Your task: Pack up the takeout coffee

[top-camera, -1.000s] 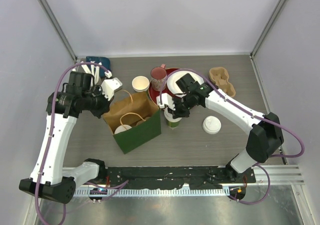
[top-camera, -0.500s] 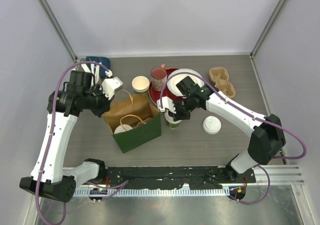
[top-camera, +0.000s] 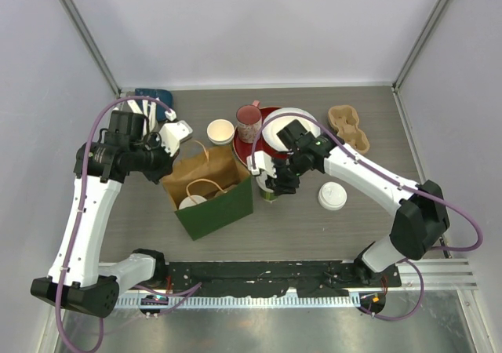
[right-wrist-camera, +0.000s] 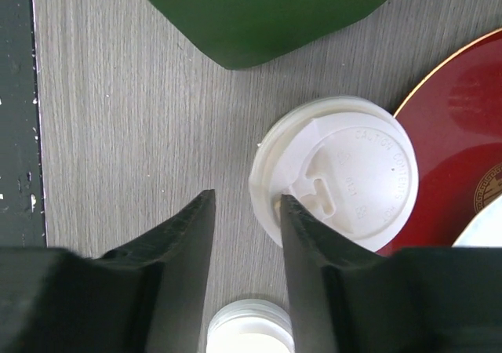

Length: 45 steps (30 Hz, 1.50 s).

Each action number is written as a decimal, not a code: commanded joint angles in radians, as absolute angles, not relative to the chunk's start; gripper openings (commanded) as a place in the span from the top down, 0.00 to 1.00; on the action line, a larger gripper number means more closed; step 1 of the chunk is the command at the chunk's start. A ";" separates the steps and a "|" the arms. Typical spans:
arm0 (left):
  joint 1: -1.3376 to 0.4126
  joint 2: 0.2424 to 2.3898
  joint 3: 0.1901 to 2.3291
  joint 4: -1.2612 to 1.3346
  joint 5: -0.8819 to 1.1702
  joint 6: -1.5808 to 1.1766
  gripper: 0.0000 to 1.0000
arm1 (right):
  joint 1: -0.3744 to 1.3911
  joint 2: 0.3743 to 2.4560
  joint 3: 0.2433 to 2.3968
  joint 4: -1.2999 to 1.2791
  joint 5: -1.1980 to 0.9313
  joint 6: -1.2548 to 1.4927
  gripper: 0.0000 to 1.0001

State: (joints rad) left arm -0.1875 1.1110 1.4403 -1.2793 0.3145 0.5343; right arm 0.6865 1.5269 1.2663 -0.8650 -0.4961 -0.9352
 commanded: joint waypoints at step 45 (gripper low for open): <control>-0.183 1.104 1.451 -1.249 0.342 0.535 1.00 | 0.683 1.442 1.256 -0.630 -0.360 -0.410 0.99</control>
